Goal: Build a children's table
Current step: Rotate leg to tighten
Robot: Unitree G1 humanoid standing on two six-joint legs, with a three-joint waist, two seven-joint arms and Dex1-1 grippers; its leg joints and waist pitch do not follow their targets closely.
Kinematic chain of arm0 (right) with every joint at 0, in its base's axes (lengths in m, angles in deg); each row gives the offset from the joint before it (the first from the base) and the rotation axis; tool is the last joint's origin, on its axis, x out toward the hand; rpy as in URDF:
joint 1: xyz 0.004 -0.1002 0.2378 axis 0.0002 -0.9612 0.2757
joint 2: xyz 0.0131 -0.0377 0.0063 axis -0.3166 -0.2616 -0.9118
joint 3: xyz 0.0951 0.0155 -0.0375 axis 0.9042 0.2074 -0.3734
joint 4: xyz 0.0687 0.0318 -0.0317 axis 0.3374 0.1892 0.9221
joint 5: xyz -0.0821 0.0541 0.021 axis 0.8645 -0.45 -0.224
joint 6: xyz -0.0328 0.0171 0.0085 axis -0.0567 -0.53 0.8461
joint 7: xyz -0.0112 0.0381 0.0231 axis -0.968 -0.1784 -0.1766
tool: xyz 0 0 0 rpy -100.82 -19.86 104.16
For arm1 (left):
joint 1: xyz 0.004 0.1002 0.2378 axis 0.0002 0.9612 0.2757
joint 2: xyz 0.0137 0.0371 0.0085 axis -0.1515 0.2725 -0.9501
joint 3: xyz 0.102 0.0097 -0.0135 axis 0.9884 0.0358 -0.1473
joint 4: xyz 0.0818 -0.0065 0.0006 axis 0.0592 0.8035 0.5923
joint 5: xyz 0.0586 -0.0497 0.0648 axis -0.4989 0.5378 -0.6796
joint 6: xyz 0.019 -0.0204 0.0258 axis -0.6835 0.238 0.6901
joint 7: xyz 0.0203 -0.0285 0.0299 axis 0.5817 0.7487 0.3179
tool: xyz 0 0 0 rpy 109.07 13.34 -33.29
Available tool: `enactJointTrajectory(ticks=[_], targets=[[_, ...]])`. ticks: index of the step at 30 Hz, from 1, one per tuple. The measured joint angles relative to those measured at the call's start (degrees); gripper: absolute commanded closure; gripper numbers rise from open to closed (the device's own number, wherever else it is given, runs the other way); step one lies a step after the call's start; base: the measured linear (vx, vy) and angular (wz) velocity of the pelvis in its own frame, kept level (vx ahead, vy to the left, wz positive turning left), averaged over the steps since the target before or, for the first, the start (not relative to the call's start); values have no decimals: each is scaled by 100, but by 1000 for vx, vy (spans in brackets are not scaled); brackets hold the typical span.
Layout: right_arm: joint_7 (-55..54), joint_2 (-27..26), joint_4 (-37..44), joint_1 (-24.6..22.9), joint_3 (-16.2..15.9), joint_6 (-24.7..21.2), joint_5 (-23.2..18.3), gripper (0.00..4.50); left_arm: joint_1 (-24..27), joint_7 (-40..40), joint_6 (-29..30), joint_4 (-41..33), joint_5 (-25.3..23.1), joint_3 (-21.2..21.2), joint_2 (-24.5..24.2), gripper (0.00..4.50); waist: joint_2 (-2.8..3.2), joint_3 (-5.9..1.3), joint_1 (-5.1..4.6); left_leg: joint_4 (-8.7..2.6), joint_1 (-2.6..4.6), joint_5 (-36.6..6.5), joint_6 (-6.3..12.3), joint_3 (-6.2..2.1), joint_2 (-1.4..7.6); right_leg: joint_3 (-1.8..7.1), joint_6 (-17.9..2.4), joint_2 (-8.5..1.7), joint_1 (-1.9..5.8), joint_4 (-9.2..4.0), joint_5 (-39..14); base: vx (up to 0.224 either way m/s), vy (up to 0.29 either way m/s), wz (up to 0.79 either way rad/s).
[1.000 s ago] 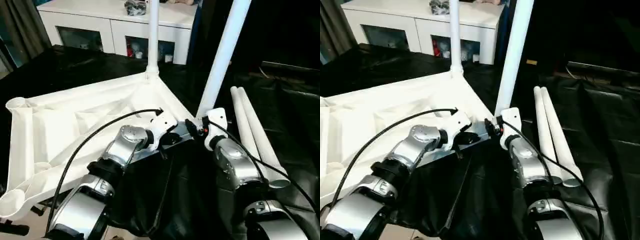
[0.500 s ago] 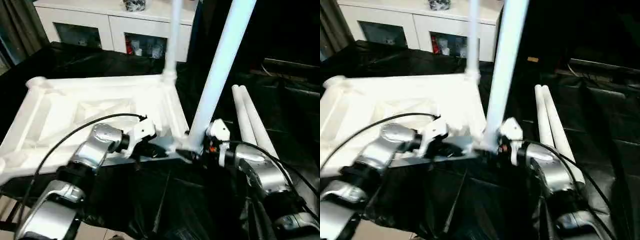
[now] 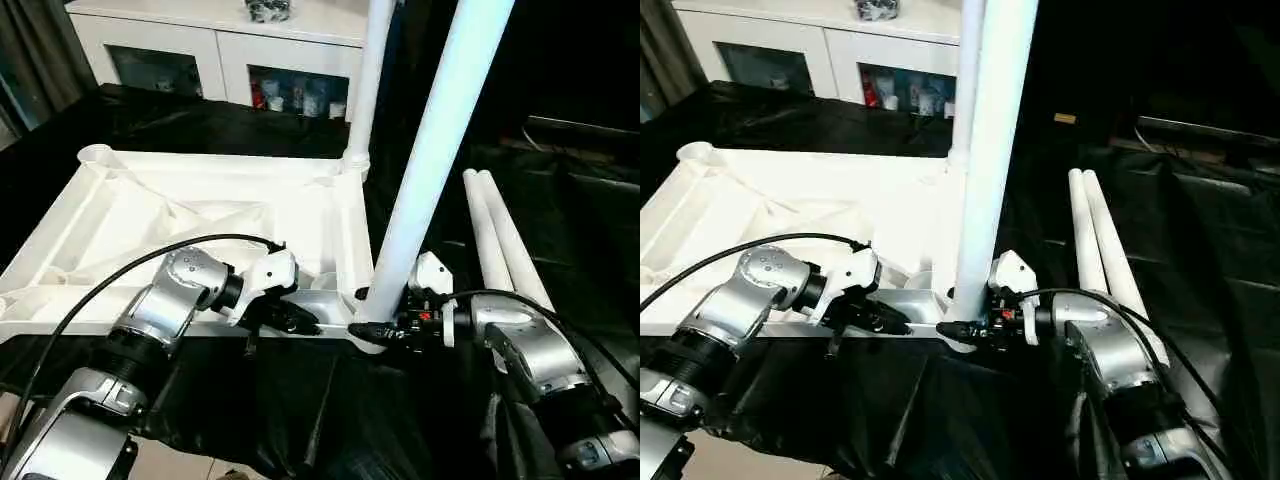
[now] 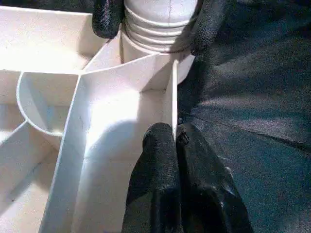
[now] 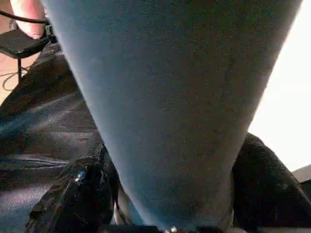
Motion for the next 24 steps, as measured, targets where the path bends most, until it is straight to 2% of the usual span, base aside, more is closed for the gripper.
enactJointTrajectory(ticks=[4,8,17,18,20,24], targets=[[-1077,-354,-300,7,394,51,158,181,-307,-841,189,543,-154,-89,530,450,-2,0,10,12,24,1,0,5,-2,7,0,-4,35,1,0,0,0,0],[-2900,-989,-1109,405,849,249,408,183,-681,-2000,526,1075,-354,-199,1146,450,-1,6,-47,23,52,1,0,2,-9,6,38,-10,58,-14,-22,0,0,0],[-3394,-1106,-1300,476,935,356,445,183,-699,-2280,574,1167,-331,-229,1321,450,9,3,-46,12,51,1,2,-5,-9,1,34,-8,75,-50,-13,0,0,0],[-3821,-1327,-1672,716,1020,446,459,148,-775,-2536,580,1354,-340,-321,1443,450,15,6,-73,15,53,1,2,-3,-9,2,32,-8,77,-48,-11,0,0,0],[-4686,-1579,-2248,1182,1168,524,529,113,-1021,-3029,652,1581,-545,-305,1694,450,28,14,-120,7,43,1,2,-5,-12,0,32,-9,61,-65,-11,0,0,0],[-4724,-1607,-2307,1201,1236,650,531,75,-1004,-2993,551,1566,-541,-297,1737,450,17,13,-109,-11,38,1,2,-4,-12,-1,31,-8,66,-81,4,0,0,0]])
